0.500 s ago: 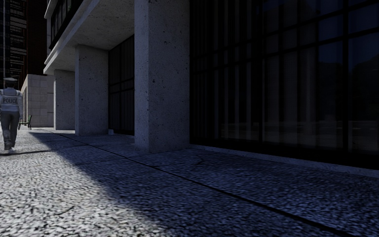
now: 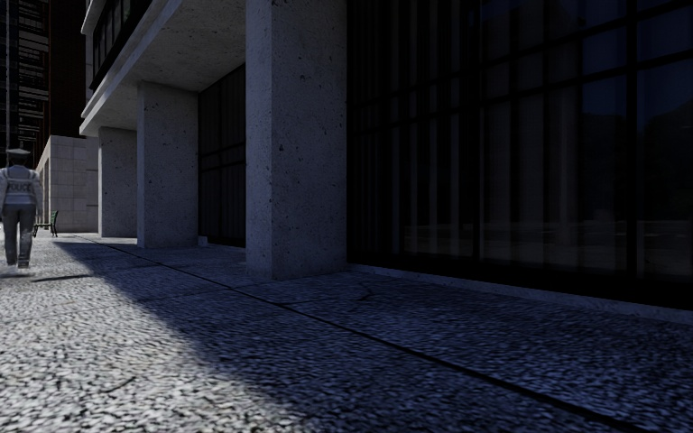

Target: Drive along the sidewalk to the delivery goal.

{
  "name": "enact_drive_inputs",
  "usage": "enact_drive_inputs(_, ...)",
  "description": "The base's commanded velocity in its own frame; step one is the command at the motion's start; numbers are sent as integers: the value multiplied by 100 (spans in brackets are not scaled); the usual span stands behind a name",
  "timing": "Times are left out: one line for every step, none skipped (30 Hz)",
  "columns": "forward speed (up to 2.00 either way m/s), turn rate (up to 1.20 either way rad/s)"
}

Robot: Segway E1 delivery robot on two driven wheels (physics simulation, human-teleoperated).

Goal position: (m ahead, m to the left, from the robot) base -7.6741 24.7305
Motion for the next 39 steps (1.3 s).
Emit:
enact_drive_inputs(0,0)
enact_drive_inputs(0,0)
enact_drive_inputs(0,0)
enact_drive_inputs(0,0)
enact_drive_inputs(0,0)
enact_drive_inputs(0,0)
enact_drive_inputs(0,0)
enact_drive_inputs(0,0)
enact_drive_inputs(0,0)
enact_drive_inputs(0,0)
enact_drive_inputs(0,0)
enact_drive_inputs(0,0)
enact_drive_inputs(0,0)
enact_drive_inputs(0,0)
enact_drive_inputs(0,0)
enact_drive_inputs(0,2)
enact_drive_inputs(0,10)
enact_drive_inputs(0,10)
enact_drive_inputs(55,42)
enact_drive_inputs(60,47)
enact_drive_inputs(63,49)
enact_drive_inputs(63,49)
enact_drive_inputs(72,50)
enact_drive_inputs(72,50)
enact_drive_inputs(78,50)
enact_drive_inputs(81,50)
enact_drive_inputs(83,50)
enact_drive_inputs(89,50)
enact_drive_inputs(92,50)
enact_drive_inputs(95,50)
enact_drive_inputs(96,50)
enact_drive_inputs(96,50)
enact_drive_inputs(96,50)
enact_drive_inputs(96,50)
enact_drive_inputs(97,50)
enact_drive_inputs(97,50)
enact_drive_inputs(98,50)
enact_drive_inputs(98,50)
enact_drive_inputs(102,50)
